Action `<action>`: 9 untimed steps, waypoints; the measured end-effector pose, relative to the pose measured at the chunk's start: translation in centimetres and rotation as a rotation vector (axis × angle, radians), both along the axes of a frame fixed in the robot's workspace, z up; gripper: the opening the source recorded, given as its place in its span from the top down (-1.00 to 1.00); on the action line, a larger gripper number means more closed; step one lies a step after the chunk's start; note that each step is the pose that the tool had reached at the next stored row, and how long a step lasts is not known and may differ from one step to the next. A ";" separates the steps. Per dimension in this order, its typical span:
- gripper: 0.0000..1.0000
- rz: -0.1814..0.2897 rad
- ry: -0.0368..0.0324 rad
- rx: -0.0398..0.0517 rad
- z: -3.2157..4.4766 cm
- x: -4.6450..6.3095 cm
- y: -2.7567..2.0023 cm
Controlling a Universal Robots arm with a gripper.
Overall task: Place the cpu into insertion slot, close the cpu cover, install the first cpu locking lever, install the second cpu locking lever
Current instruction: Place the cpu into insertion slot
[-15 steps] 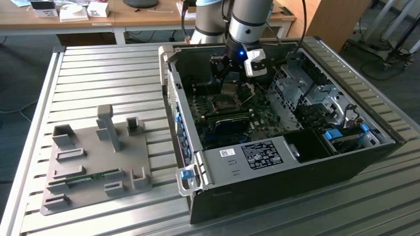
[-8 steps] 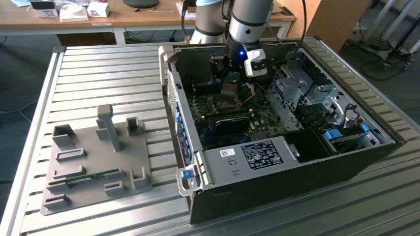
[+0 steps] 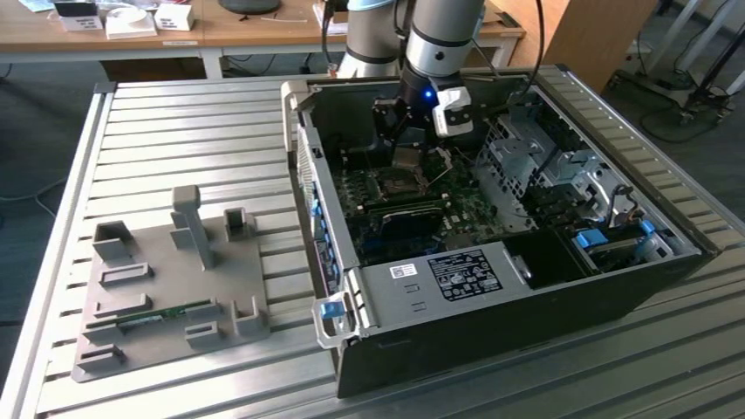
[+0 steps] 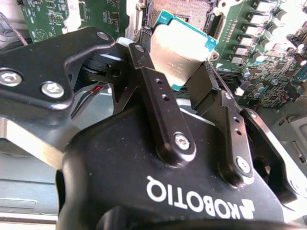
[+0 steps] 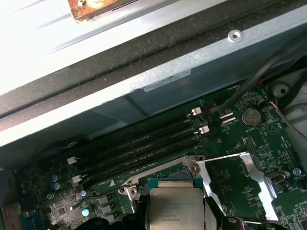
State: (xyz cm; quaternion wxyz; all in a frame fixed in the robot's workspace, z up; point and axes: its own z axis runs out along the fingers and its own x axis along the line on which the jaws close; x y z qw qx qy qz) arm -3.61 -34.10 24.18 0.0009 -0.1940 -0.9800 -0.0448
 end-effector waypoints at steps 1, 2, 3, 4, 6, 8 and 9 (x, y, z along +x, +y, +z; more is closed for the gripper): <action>-0.08 -0.001 -0.0001 0.0000 0.00 0.0 0.00; -0.08 -0.001 -0.0001 0.0000 0.00 0.0 0.00; -0.08 -0.001 -0.0001 0.0000 0.00 0.0 0.00; -0.08 -0.001 -0.0001 0.0000 0.00 0.0 0.00; -0.08 -0.001 -0.0001 0.0000 0.00 0.0 0.00; -0.08 -0.003 -0.0001 -0.0001 0.00 0.0 0.00; -0.08 -0.008 -0.0001 0.0000 0.00 0.0 0.00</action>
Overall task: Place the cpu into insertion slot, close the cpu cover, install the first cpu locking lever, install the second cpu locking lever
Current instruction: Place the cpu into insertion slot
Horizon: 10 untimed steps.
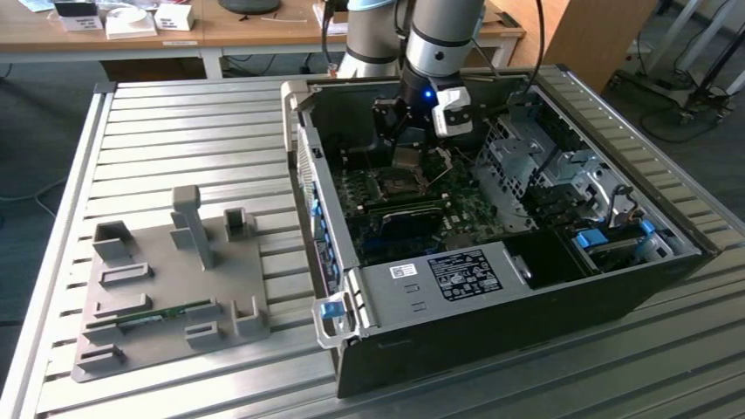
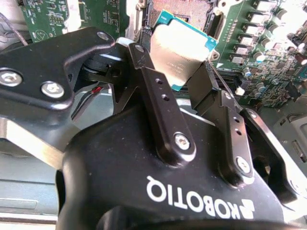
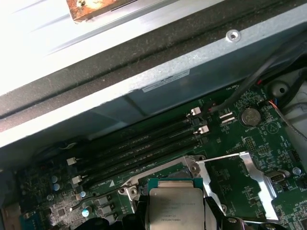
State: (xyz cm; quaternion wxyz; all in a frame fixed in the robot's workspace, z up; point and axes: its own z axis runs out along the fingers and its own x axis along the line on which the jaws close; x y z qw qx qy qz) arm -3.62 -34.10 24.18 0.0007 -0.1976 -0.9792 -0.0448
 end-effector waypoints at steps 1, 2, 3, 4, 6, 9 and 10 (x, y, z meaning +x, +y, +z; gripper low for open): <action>-0.08 -0.006 0.0000 0.0000 0.00 0.0 0.00; -0.08 -0.011 0.0000 0.0000 0.00 0.0 0.00; -0.08 -0.012 0.0000 0.0001 0.00 0.0 0.00; -0.08 -0.012 0.0000 0.0000 0.00 0.0 0.00; -0.08 -0.012 0.0000 0.0000 0.00 0.0 0.00; -0.08 -0.012 0.0000 0.0000 0.00 0.0 0.00; -0.08 -0.012 0.0000 0.0000 0.00 0.0 0.00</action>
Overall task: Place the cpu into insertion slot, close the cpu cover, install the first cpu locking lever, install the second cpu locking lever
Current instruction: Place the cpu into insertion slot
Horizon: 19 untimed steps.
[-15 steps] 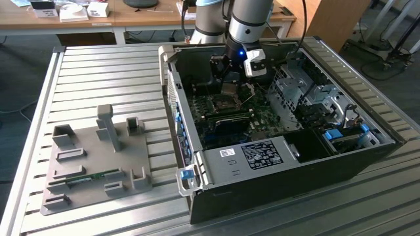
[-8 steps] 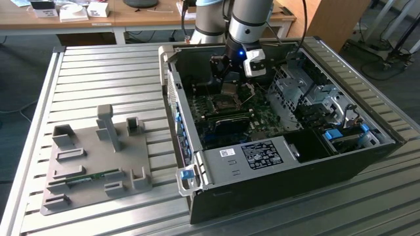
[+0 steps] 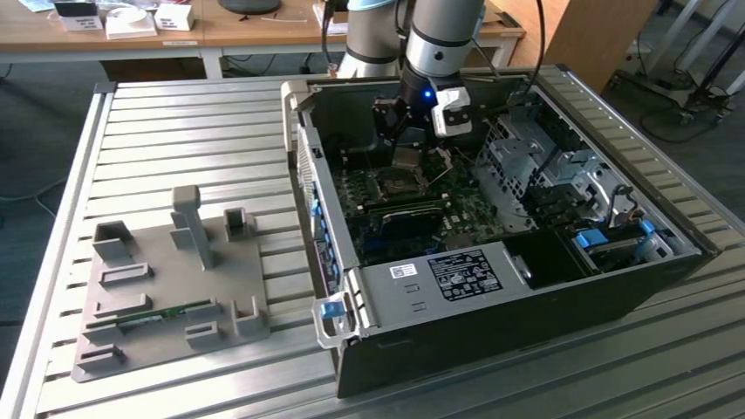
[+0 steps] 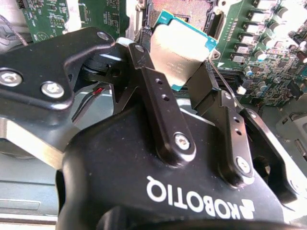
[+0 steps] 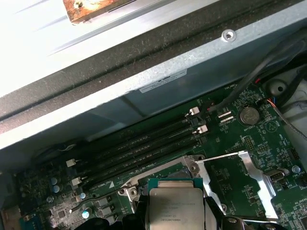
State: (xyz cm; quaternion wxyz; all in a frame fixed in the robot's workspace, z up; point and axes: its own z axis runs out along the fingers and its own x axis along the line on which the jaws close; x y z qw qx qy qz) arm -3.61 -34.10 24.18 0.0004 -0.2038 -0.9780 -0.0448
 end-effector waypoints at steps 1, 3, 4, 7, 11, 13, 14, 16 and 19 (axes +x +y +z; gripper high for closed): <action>-0.08 0.000 0.0000 0.0000 0.00 0.0 0.00; -0.08 0.000 0.0000 0.0000 0.00 0.0 0.00; -0.08 0.000 0.0000 0.0000 0.00 0.0 0.00; -0.08 0.000 0.0000 0.0000 0.00 0.0 0.00; -0.08 -0.037 0.0001 -0.0002 -0.01 0.0 0.00; -0.08 -0.116 0.0000 0.0000 -0.07 0.0 0.00; -0.08 -0.134 0.0000 0.0001 -0.09 0.0 0.00; -0.08 -0.171 0.0000 0.0000 -0.12 0.0 0.00; -0.08 -0.226 0.0000 -0.0001 -0.14 0.0 0.00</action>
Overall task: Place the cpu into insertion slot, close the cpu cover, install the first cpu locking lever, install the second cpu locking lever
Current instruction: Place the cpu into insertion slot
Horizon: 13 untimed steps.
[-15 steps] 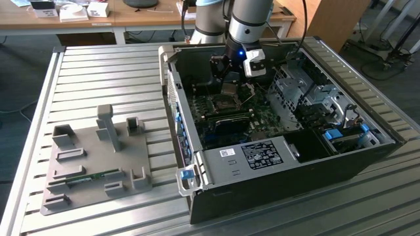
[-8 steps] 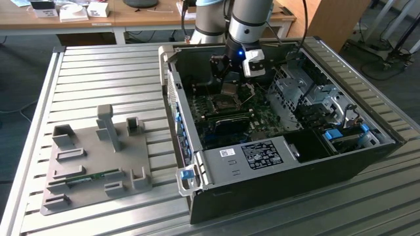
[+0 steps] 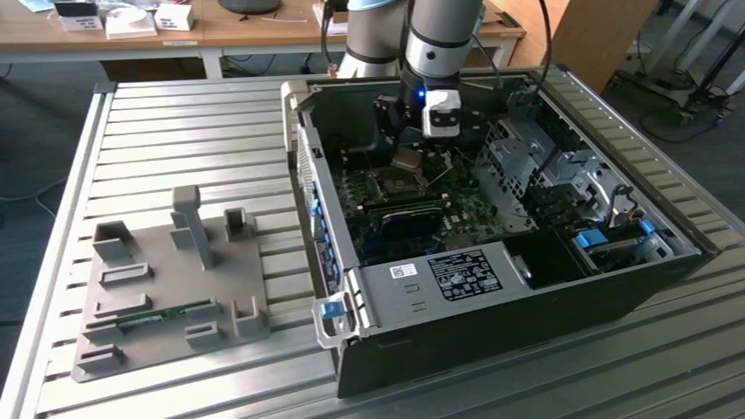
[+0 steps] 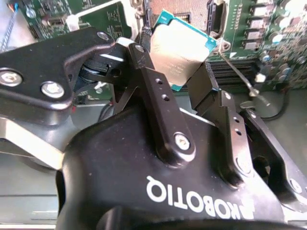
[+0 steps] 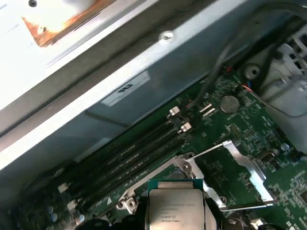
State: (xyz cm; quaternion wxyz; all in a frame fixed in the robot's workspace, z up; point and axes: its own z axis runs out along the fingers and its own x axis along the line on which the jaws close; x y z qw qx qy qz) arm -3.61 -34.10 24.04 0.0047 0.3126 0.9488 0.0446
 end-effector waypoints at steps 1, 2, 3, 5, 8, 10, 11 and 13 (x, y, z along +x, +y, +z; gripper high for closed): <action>-0.08 -0.019 0.0000 0.0000 -0.01 0.0 0.00; -0.08 -0.036 0.0000 0.0001 -0.02 0.0 0.00; -0.08 -0.054 -0.0001 0.0001 -0.02 0.0 0.00; -0.08 -0.089 -0.0001 0.0002 -0.04 0.0 0.00; -0.08 -0.144 -0.0001 0.0001 -0.05 0.0 0.00; -0.08 -0.181 0.0000 0.0001 -0.06 0.0 0.00; -0.08 -0.199 0.0000 0.0001 -0.06 0.0 0.00; -0.08 -0.219 0.0001 0.0001 -0.06 0.0 0.00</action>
